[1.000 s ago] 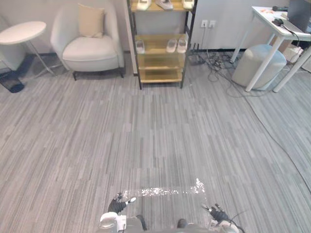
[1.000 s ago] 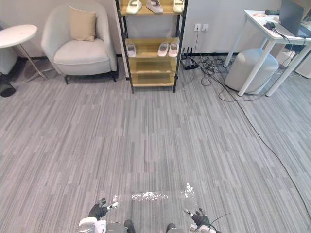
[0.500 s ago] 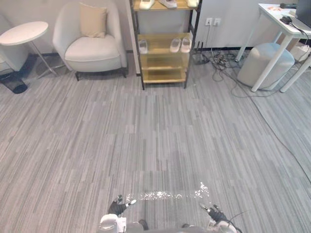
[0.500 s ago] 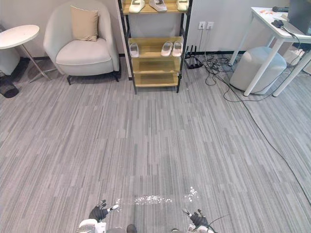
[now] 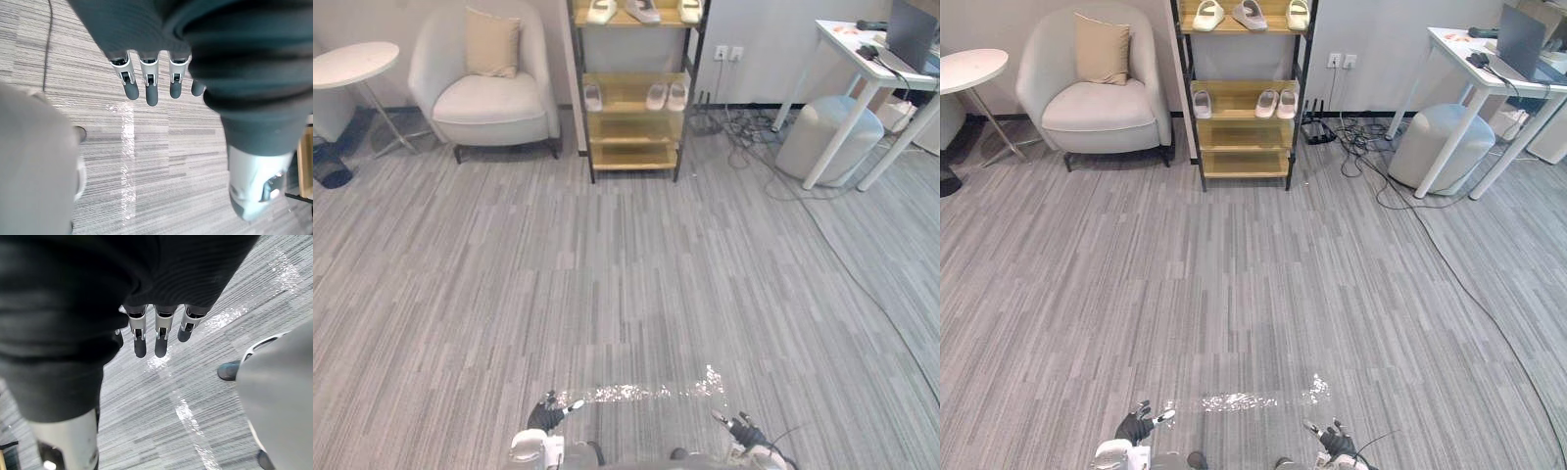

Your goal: Organize the slippers on the shoe rack

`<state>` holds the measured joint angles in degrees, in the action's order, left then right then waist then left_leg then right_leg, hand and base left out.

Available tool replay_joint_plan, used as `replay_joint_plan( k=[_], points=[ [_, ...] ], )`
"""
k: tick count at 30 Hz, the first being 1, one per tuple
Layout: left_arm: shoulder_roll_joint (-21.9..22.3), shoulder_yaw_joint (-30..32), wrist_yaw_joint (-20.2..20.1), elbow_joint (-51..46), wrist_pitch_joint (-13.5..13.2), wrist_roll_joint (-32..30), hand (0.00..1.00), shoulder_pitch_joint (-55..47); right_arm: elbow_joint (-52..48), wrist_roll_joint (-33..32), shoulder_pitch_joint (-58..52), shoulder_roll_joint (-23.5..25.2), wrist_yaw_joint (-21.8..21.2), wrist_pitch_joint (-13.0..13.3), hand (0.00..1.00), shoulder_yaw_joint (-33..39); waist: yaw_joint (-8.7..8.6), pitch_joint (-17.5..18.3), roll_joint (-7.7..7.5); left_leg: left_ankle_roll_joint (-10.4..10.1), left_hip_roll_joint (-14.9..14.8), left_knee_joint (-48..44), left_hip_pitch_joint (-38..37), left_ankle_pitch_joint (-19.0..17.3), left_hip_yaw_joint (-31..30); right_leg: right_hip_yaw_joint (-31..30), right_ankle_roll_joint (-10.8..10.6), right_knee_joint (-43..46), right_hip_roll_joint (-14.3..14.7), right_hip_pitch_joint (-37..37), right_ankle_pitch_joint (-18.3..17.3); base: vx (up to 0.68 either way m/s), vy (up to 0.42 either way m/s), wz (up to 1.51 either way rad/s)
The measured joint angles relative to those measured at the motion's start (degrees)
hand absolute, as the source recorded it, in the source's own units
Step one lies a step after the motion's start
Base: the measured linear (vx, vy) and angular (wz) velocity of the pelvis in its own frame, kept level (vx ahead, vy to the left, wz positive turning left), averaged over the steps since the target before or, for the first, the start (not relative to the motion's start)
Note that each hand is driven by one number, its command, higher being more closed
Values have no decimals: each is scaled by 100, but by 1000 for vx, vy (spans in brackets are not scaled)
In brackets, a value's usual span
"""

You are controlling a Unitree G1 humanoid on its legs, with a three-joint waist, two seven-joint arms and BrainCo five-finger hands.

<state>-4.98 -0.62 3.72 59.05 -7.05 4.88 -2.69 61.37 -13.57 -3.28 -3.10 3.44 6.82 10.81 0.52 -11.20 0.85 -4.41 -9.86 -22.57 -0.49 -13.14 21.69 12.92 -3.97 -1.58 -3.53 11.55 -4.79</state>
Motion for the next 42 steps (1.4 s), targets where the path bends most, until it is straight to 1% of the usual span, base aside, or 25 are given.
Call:
replay_joint_plan(
  k=[4,6,7,9,12,13,14,15,16,17,18,21,23,26,27,28,29,30,31,32,33,35,37,41,42],
  points=[
    [94,136,13,-121,1,33,0,-2,-14,-6,-6,-146,7,34,0,-17,23,-90,250,-54,-680,-2007,617,210,-60,-305,85,34,204,242,-123,69,-45,-35],
    [46,155,20,-153,-5,42,0,42,-14,-13,12,-132,17,40,0,-32,32,-110,143,-93,-727,-2754,1114,661,-198,-415,152,32,99,289,-184,121,-2,-24],
    [32,161,38,-153,-2,42,0,98,7,-17,45,-173,42,32,0,-30,42,-122,108,-93,-511,-2488,1277,326,-298,-442,186,34,-74,310,-199,119,24,-18],
    [77,148,113,-165,-6,58,0,88,27,-17,38,-222,91,12,0,-29,51,-126,99,-101,-54,-1179,1405,213,-353,-488,85,24,-323,248,-280,149,103,-14],
    [111,149,120,-227,-9,103,0,70,28,-16,35,-201,113,1,0,-28,126,-93,156,-33,202,312,1432,468,-531,-565,-135,32,-376,221,-482,221,180,-22],
    [117,198,111,-225,-7,142,0,63,35,-4,27,-181,116,-23,0,-29,187,-71,137,244,259,155,1505,644,-710,-634,-223,145,-391,247,-675,257,204,-30],
    [107,199,112,-236,-12,143,0,61,36,-1,19,-185,116,-29,0,-28,207,-47,125,270,282,66,1524,635,-734,-650,-248,216,-423,237,-747,378,253,-30],
    [44,190,113,-252,-10,137,0,56,48,17,-65,-94,112,-46,0,-29,275,110,-75,338,426,-195,1548,346,-632,-707,-273,699,-640,107,-1022,450,208,-40],
    [12,191,124,-200,3,143,0,95,45,21,-91,-42,91,-49,0,-34,267,183,-170,351,480,-165,1410,126,-480,-744,-395,2097,-823,-534,-1109,547,264,-40],
    [-6,183,124,-179,7,143,0,88,15,11,-82,-13,81,-38,0,-26,273,178,-178,335,505,-120,1319,106,-466,-763,-428,2707,-873,-802,-1076,576,270,-25],
    [-99,140,130,-118,16,150,0,87,-8,21,-16,1,76,-19,0,-28,200,131,-289,421,627,13,986,19,-435,-793,-505,4233,-996,-1348,-944,506,219,3],
    [-132,2,153,-105,49,151,0,64,23,23,67,-10,36,-30,0,-46,156,58,-277,466,686,293,116,-233,-438,-232,-238,5788,-1082,-1834,-1079,574,151,5],
    [-98,-106,157,-104,50,204,0,52,-46,45,141,-62,-1,-7,0,-202,129,5,-178,463,627,788,-511,-230,-500,390,180,5415,-935,-2202,-1358,527,40,9],
    [38,-102,166,-103,48,259,0,121,-213,123,280,-187,-14,28,0,-206,-3,-133,67,454,412,1186,-960,-225,-555,270,237,3460,-345,-2825,-1158,448,-44,21],
    [61,-100,167,-97,47,260,0,60,-225,127,326,-196,-9,41,0,-205,-64,-137,41,375,445,1374,-1100,-197,-622,-152,155,2073,-103,-2934,-377,509,-113,35],
    [61,-87,167,-99,46,260,0,55,-220,123,313,-190,-8,39,0,-203,-71,-130,-1,327,483,1394,-1141,-199,-649,-230,187,1819,-102,-2935,-147,647,-225,58],
    [1,-22,162,-102,17,256,0,52,-201,114,227,-174,-8,48,0,-199,-92,-116,-212,21,589,1403,-1410,-366,-821,-504,426,1620,-168,-2941,1103,544,-209,40],
    [149,108,184,4,24,258,0,124,-183,134,332,-321,-7,42,0,-201,-84,-182,87,-142,359,1331,-1531,-480,-867,-384,475,2088,-34,-3003,843,622,-239,58],
    [316,187,180,6,12,252,0,108,-190,207,342,-392,-14,45,0,-191,-95,-145,232,-179,164,820,-1331,-452,-1021,-273,509,2224,36,-2937,337,383,-138,31],
    [358,203,182,4,5,251,0,104,-189,223,330,-391,-14,42,0,-170,-101,-147,285,-179,76,513,-1226,-452,-1100,-185,531,2238,51,-2885,248,575,-227,66],
    [410,424,163,-6,10,235,0,140,-223,203,306,-363,-8,44,0,12,-131,-180,412,-176,-241,-857,-647,-270,-1320,84,578,2150,143,-2581,16,490,-214,57],
    [489,714,158,-139,28,194,0,114,-375,176,176,-334,1,3,0,-41,-79,-265,399,23,-728,-2601,22,541,-1319,184,691,1896,332,-1964,-168,512,-217,45],
    [390,806,146,-390,7,186,0,25,-423,76,50,-139,16,13,0,-94,-7,-330,248,-28,-1055,-3904,660,370,-939,231,799,1449,428,-992,-464,487,-179,18],
    [343,740,142,-492,-14,187,0,36,-289,-7,159,-148,15,-16,0,-198,54,-330,191,-41,-751,-2465,1397,-26,-297,209,613,769,387,-294,-422,353,-52,-8],
    [328,737,143,-505,-15,186,0,50,-216,-7,191,-140,17,-27,0,-197,93,-365,130,-48,-321,-1076,1463,53,-178,177,542,625,270,-127,-451,269,25,-8]
  ],
)
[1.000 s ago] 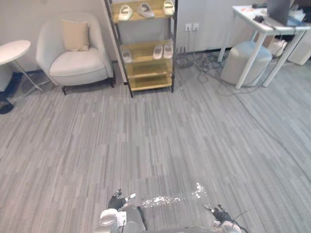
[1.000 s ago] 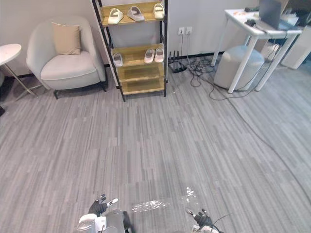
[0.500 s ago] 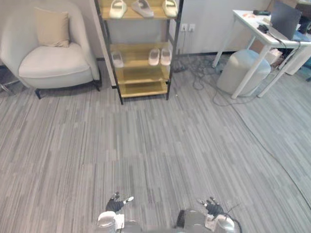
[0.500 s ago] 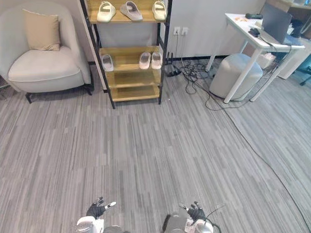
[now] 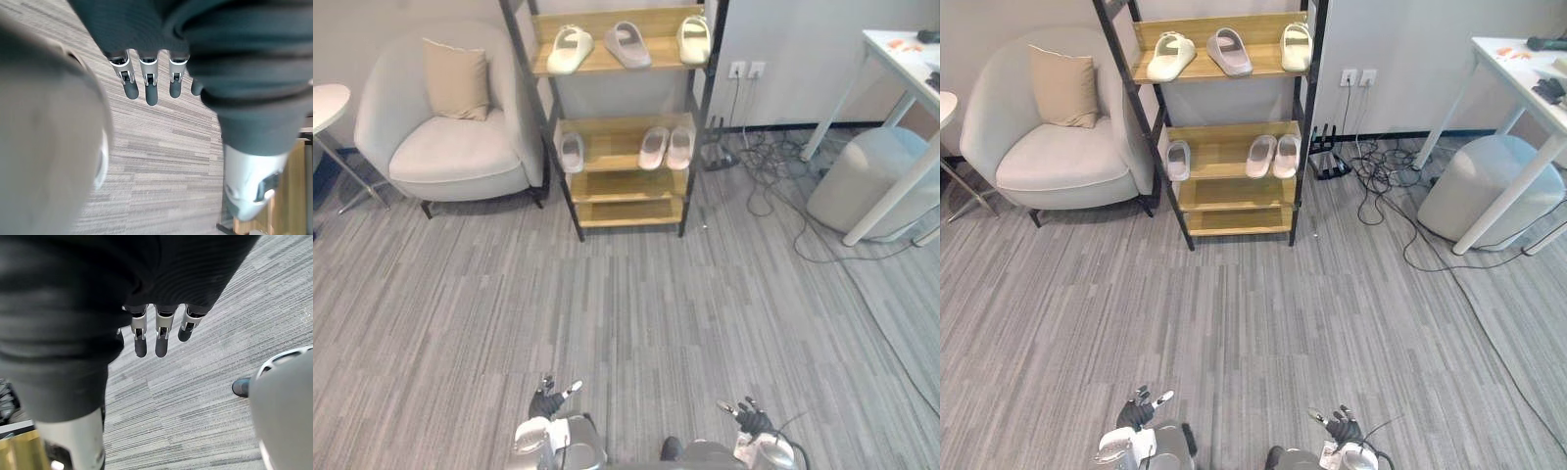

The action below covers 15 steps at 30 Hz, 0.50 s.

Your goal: Organize the slippers on the shoe rack

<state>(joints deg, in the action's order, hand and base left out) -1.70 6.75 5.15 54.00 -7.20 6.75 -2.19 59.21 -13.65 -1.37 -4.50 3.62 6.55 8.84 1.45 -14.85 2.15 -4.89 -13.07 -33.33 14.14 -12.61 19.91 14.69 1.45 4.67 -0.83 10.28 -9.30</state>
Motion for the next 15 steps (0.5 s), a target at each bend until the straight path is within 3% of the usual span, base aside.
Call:
replay_joint_plan(
  k=[1,2,3,4,5,6,7,8,10,11,12,14,15],
  points=[
    [-1,-2,1,-1,-2,0,0,2,35,1,16,0,-1,0,0,1,9,1,-12,-3,88,317,0,57,13,-13,-20,-23,-28,19,-12,467,98,-24],
    [4,-48,4,2,0,1,0,13,80,3,29,-2,-2,-14,0,1,99,-10,-29,-15,482,1774,-71,590,-16,-94,-150,-172,-113,147,-68,478,143,-41],
    [-3,-117,11,48,0,13,0,-28,85,6,10,-23,-2,-23,0,-3,204,22,32,103,634,2438,-106,1275,-45,-226,-308,-334,-78,320,-148,590,179,-42],
    [-1,-111,11,60,-10,16,0,-39,85,6,7,-22,-2,-23,0,-4,211,32,44,161,636,2458,-121,1359,-67,-249,-351,-349,-66,363,-179,633,204,-21],
    [-156,-117,-7,94,-26,-2,0,29,133,14,4,92,21,-27,0,-6,172,76,-204,660,845,2083,-90,1401,-185,-265,-576,-389,-304,587,-355,532,162,1],
    [-175,-124,-13,106,-25,-2,0,32,134,19,3,119,20,-25,0,-10,168,95,-251,675,876,1993,-69,1308,-186,-260,-609,-341,-348,578,-374,602,176,0],
    [-219,-107,-30,173,-25,4,0,81,140,34,12,188,1,-20,0,-8,194,106,-318,671,875,1617,-51,880,-156,-333,-823,534,-493,300,-545,370,114,-8],
    [-219,-107,-26,187,-24,3,0,84,127,34,15,177,-9,-10,0,-6,197,108,-314,688,873,1546,-104,789,-146,-378,-870,1026,-550,122,-586,546,238,-6],
    [-345,-251,-28,320,30,5,0,119,118,54,-38,170,-27,-7,0,-9,151,130,-443,640,1081,1567,-738,334,-146,-419,-1188,3871,-1037,-845,-447,522,248,11],
    [-370,-291,-27,359,34,6,0,127,117,74,-52,171,-29,-9,0,-12,150,130,-442,643,1118,1598,-866,277,-148,-366,-1178,4221,-1130,-970,-450,522,172,23],
    [-418,-450,-22,438,45,-1,0,107,93,135,-78,170,-36,-8,0,-20,105,141,-455,648,1224,1795,-1320,149,-193,14,-979,4931,-1385,-1260,-545,432,118,19],
    [-432,-615,-13,499,53,-1,0,102,36,188,-61,151,-39,17,0,-51,47,147,-421,648,1235,2238,-1975,131,-279,759,-600,4665,-1480,-1570,-792,572,105,26],
    [-407,-641,-15,499,54,-1,0,110,24,205,-53,129,-44,29,0,-50,20,151,-378,634,1169,2353,-2116,123,-319,959,-497,4254,-1377,-1737,-871,569,21,24]
  ],
)
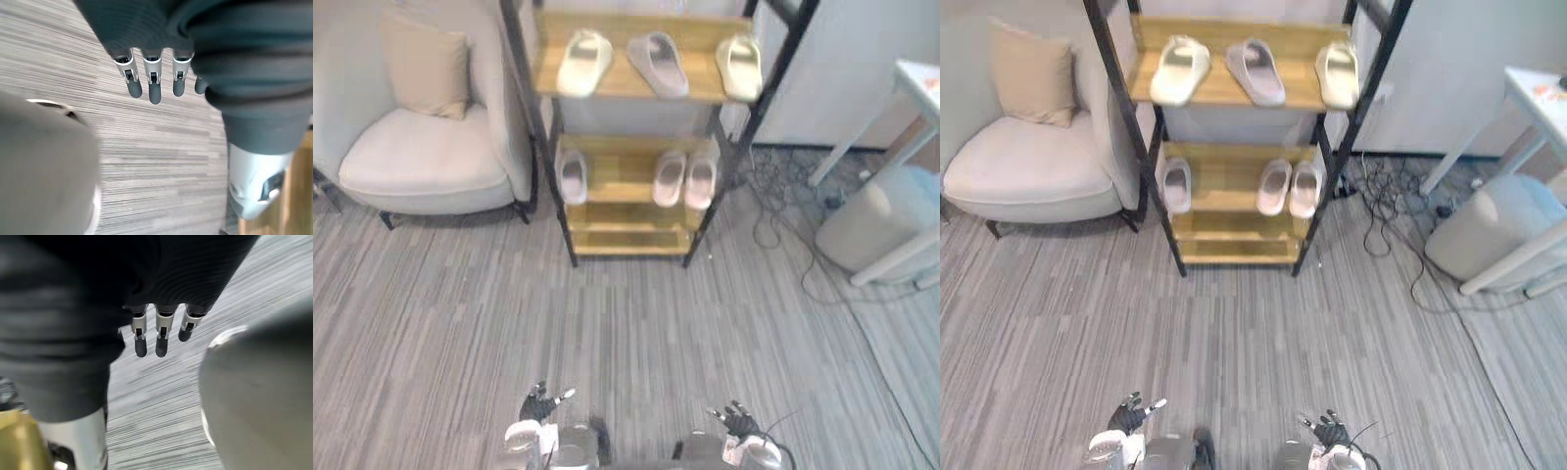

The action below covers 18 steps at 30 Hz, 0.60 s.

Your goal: Organize the slippers on the shoe rack

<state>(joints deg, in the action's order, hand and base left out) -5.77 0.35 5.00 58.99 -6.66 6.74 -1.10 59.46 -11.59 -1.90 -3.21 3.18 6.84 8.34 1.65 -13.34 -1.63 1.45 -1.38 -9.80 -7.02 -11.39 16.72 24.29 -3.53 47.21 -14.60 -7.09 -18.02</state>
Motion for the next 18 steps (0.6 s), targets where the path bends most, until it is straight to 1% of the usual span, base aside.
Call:
replay_joint_plan(
  k=[1,2,3,4,5,6,7,8,9,10,11,12,13,14,15,16,17,18],
  points=[
    [52,-36,-3,-5,0,3,0,43,-19,6,55,-51,-2,50,0,5,-20,-47,86,-67,-122,117,-183,-38,-30,71,62,-764,251,-308,-8,444,-23,14],
    [63,-37,-3,-6,0,3,0,45,-18,10,80,-64,-2,51,0,4,-27,-59,105,-87,-149,142,-219,-50,-34,52,84,-977,314,-377,23,427,-59,15],
    [101,-47,0,-6,3,3,0,41,-37,19,144,-109,0,51,0,5,-92,-100,166,-217,-252,236,-364,-127,-76,-138,103,-2021,613,-617,388,429,-93,24],
    [75,-133,0,0,2,2,0,26,-91,19,126,-100,1,50,0,7,-133,-104,140,-408,-266,288,-530,-242,-93,-506,117,-3128,863,-689,1112,609,-211,39],
    [24,-147,-1,2,-5,1,0,1,-102,11,57,-62,1,47,0,16,-134,-70,28,-622,-191,274,-710,-400,-160,-845,305,-3514,897,-681,2025,439,-179,32],
    [23,-147,-1,2,-5,1,0,0,-102,10,54,-60,1,47,0,17,-135,-70,25,-631,-189,274,-718,-408,-163,-859,325,-3508,896,-678,2095,472,-233,29],
    [179,-102,6,11,-21,-2,0,-26,-106,-10,81,-155,-11,41,0,43,-146,8,246,-730,-471,62,-810,-525,-248,-858,604,-3066,1023,-678,2045,297,-151,19],
    [194,-101,-2,11,-28,-4,0,-34,-103,-8,67,-158,-13,47,0,48,-148,29,259,-731,-489,-31,-769,-525,-277,-850,583,-3068,1030,-669,1941,508,-265,39],
    [259,-79,-8,7,-31,-16,0,-25,-111,-35,64,-161,-33,53,0,101,-189,25,342,-769,-605,-530,-577,-555,-347,-745,590,-3071,1057,-573,1721,490,-258,54],
    [302,-13,-18,-3,-28,-55,0,20,-117,-57,63,-177,-41,51,0,177,-202,-24,476,-804,-925,-1694,-133,-533,-393,-579,667,-3217,1178,-271,1590,575,-308,67],
    [348,118,-18,-26,-25,-58,0,13,-123,-78,43,-181,-34,35,0,209,-201,-63,543,-854,-1338,-2976,332,-301,-411,-445,740,-3455,1344,155,1460,526,-263,50],
    [345,160,-22,-47,-26,-71,0,9,-127,-76,-2,-168,-35,33,0,204,-171,-83,536,-826,-1532,-3565,508,-282,-393,-398,768,-3562,1411,408,1402,335,-167,24],
    [374,176,-22,-56,-27,-79,0,12,-122,-78,-31,-165,-32,36,0,206,-155,-78,558,-824,-1598,-3774,561,-299,-341,-360,782,-3609,1422,534,1388,305,-115,14],
    [383,243,-19,-106,-28,-98,0,-6,-123,-91,-72,-150,-21,39,0,211,-132,-102,492,-812,-1730,-4154,791,-308,-165,-342,767,-3835,1450,913,1321,312,-84,12],
    [365,259,-20,-134,-36,-98,0,9,-97,-91,-78,-149,-11,26,0,209,-128,-116,471,-780,-1732,-4104,1023,-341,-23,-354,728,-4038,1441,1157,1279,344,-83,10],
    [364,262,-19,-152,-38,-99,0,7,-88,-91,-77,-147,-9,22,0,207,-127,-116,471,-767,-1726,-4020,1086,-373,20,-358,715,-4083,1436,1203,1277,249,-29,-3],
    [359,263,-19,-176,-39,-100,0,8,-53,-96,-57,-139,-3,19,0,205,-121,-116,470,-782,-1655,-3637,1242,-453,61,-406,683,-4173,1421,1329,1260,197,45,-18],
    [330,259,-20,-216,-39,-102,0,22,5,-95,-18,-132,2,8,0,206,-114,-133,440,-785,-1465,-2983,1329,-472,13,-468,621,-4186,1343,1396,1225,310,131,-29]
  ],
)
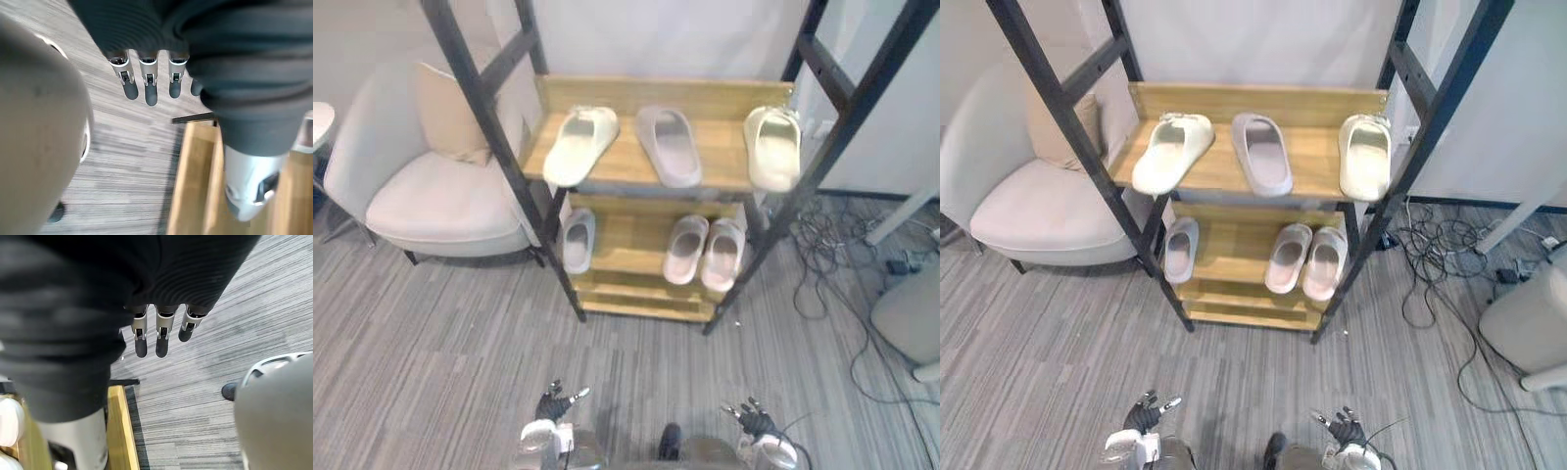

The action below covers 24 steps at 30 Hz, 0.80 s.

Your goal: Organize the slippers on the shoe rack

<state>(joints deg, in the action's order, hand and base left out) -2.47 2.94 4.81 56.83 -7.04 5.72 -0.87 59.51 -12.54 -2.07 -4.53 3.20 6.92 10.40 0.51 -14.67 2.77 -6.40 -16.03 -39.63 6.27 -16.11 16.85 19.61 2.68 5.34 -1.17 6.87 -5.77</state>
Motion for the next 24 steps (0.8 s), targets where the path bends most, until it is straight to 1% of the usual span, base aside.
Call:
replay_joint_plan(
  k=[1,2,3,4,5,6,7,8,9,10,11,12,13,14,15,16,17,18,19,20,21,22,23,24],
  points=[
    [-24,-3,1,-11,0,-2,0,11,0,-10,-7,9,13,-9,0,5,4,-29,-65,-7,376,1221,16,102,-130,-63,-119,1,-181,77,-50,262,123,-27],
    [-26,-5,2,-11,-1,-3,0,12,-1,-13,-14,4,17,-9,0,5,4,-32,-76,4,520,1686,-14,256,-224,-98,-181,2,-230,106,-71,252,160,-31],
    [-15,-26,3,-2,-1,-3,0,-3,9,-56,-35,-24,24,-10,0,2,25,-19,-43,64,746,2552,-56,989,-448,-200,-323,-13,-256,139,-104,280,166,-44],
    [-74,-52,5,35,2,-6,0,-24,21,-106,-42,20,34,-26,0,-15,62,38,-77,217,851,2747,-221,1354,-453,-386,-467,-105,-290,255,-101,357,184,-40],
    [-155,-61,3,104,11,-7,0,-27,0,-97,-61,87,30,-12,0,-51,36,87,-208,263,974,2867,-285,1333,-429,-427,-550,-203,-395,305,-78,317,141,-25],
    [-208,-66,1,121,12,-9,0,-19,7,-90,-61,136,18,-21,0,-60,21,95,-317,299,1029,2884,-307,1307,-363,-433,-588,-233,-462,320,-102,250,94,-7],
    [-297,-82,1,128,14,-10,0,-5,14,-85,-67,227,21,-22,0,-59,33,100,-452,383,1106,2884,-349,1244,-272,-455,-643,-222,-567,333,-133,264,125,-12],
    [-364,-164,-1,156,21,-12,0,-4,17,-84,-73,274,20,-23,0,-59,45,110,-526,439,1166,2893,-405,1204,-206,-476,-672,-104,-651,309,-151,282,167,-23],
    [-365,-185,-5,195,18,-6,0,-5,14,-73,-70,267,15,-24,0,-53,53,97,-528,486,1203,3010,-651,1124,-92,-549,-715,264,-742,257,-179,278,262,-42],
    [-345,-212,-6,244,17,-9,0,-10,11,-5,-68,226,3,-20,0,-67,99,98,-495,502,1230,3200,-967,1052,34,-639,-836,981,-851,52,-258,187,212,-42],
    [-349,-235,-7,251,19,-10,0,-13,7,14,-65,222,0,-19,0,-73,102,95,-483,508,1235,3234,-1035,1043,56,-646,-845,1143,-876,4,-265,148,231,-40],
    [-370,-310,-15,263,20,-13,0,-41,-6,44,-64,216,-9,-15,0,-111,77,94,-477,544,1290,3393,-1284,1017,120,-656,-895,1985,-1040,-298,-294,72,132,-16],
    [-391,-360,-14,277,20,-17,0,-43,-7,51,-65,221,-14,-3,0,-117,59,85,-462,561,1321,3441,-1354,1005,121,-639,-921,2297,-1133,-448,-313,121,180,-6],
    [-431,-425,-18,315,20,-22,0,-44,-9,77,-60,227,-23,11,0,-149,1,119,-506,602,1370,3497,-1429,979,97,-595,-946,2663,-1276,-592,-435,128,112,17],
    [-462,-467,-15,357,27,-24,0,-47,-10,125,-54,224,-43,20,0,-161,-10,157,-532,607,1394,3541,-1470,965,29,-479,-926,2730,-1336,-689,-671,142,69,25],
    [-461,-472,-15,355,26,-25,0,-46,-9,130,-54,223,-47,24,0,-161,-14,154,-528,607,1385,3541,-1467,965,-12,-430,-897,2630,-1336,-697,-733,110,11,33],
    [-462,-475,-16,348,22,-22,0,-47,-5,131,-54,224,-47,29,0,-161,-13,155,-523,601,1379,3539,-1458,969,-68,-383,-899,2297,-1320,-697,-768,95,-61,31],
    [-479,-473,-17,347,21,-22,0,-56,6,135,-59,234,-47,25,0,-164,-12,198,-577,566,1441,3528,-1434,968,-124,-422,-799,1586,-1277,-649,-445,83,-119,30],
    [-502,-463,-18,362,32,-25,0,-63,53,134,-84,230,-50,7,0,-160,-5,269,-658,509,1530,3545,-1439,956,-188,-433,-895,1122,-1283,-491,-360,96,-141,17],
    [-502,-462,-18,362,32,-26,0,-64,57,134,-84,224,-49,5,0,-160,-4,276,-645,504,1526,3546,-1440,959,-188,-435,-899,1071,-1273,-458,-363,82,-123,4],
    [-429,-463,-17,365,28,-27,0,-79,69,130,-86,203,-50,-2,0,-148,-7,313,-499,481,1458,3568,-1441,974,-188,-425,-902,748,-1155,-325,-279,82,-127,-6],
    [-317,-459,-17,367,21,-56,0,-136,68,132,-109,117,-47,-2,0,-154,-20,392,-363,412,1373,3682,-1452,1017,-184,-407,-869,437,-1004,-209,-138,76,-123,-7],
    [-293,-460,-18,367,19,-69,0,-149,65,133,-117,97,-46,-2,0,-155,-22,403,-345,386,1346,3717,-1472,1033,-187,-398,-860,344,-957,-148,-94,69,-140,-4],
    [-263,-457,-18,368,18,-80,0,-174,65,135,-144,106,-42,-3,0,-158,-24,430,-299,320,1274,3826,-1585,1076,-192,-336,-816,99,-828,40,-10,49,-100,-1]
  ],
)
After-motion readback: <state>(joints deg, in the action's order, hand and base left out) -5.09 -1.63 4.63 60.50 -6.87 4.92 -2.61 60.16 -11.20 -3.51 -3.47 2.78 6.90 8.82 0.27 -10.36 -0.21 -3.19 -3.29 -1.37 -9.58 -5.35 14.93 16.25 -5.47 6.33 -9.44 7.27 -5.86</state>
